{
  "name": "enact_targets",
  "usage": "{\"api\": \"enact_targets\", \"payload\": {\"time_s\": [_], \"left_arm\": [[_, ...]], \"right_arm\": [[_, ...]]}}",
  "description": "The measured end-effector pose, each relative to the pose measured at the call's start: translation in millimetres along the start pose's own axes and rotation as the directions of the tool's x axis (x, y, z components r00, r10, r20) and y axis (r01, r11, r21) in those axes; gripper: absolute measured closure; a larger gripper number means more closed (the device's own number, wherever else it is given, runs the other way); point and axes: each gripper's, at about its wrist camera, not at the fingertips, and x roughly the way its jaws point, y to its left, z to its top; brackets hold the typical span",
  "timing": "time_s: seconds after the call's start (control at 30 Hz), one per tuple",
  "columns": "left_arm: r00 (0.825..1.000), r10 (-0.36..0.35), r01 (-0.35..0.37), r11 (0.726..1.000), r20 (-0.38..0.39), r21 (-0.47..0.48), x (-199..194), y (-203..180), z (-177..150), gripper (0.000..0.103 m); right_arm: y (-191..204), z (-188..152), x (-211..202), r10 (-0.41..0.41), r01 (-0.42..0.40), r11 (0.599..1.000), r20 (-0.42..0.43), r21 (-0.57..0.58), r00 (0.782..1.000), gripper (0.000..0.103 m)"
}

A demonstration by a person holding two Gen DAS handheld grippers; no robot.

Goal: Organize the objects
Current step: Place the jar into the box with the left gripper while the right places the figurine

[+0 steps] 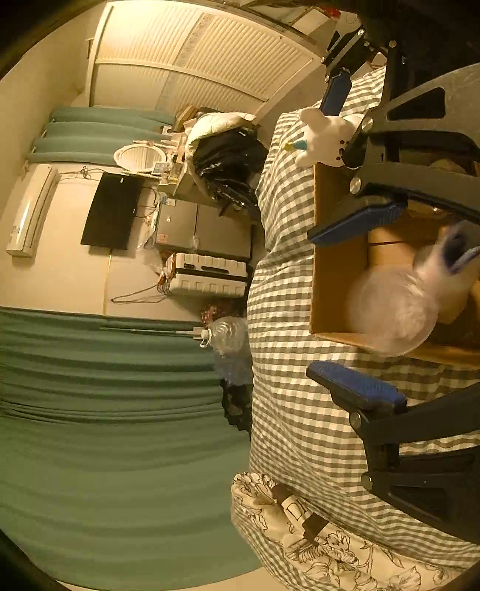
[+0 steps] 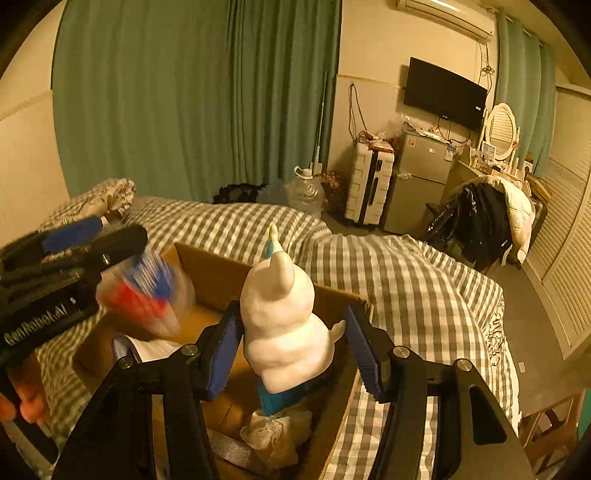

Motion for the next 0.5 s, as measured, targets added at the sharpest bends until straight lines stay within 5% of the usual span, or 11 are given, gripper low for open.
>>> {"api": "enact_targets", "payload": {"time_s": [0.17, 0.5], "left_arm": [[1.0, 0.009, -0.009, 1.0, -0.005, 0.008, -16.3, 1.6, 1.9, 0.012], [0.995, 0.091, -0.089, 0.995, -0.03, 0.05, -83.8, 14.2, -17.2, 0.006]], "right_arm": [[-7.4, -0.3, -17.4, -0.02, 0.019, 0.999, 0.042, 0.031, 0.999, 0.028], [-10.5, -0.7, -117.7, -0.076, 0.072, 0.997, 0.134, 0.034, 0.988, 0.016]]}}
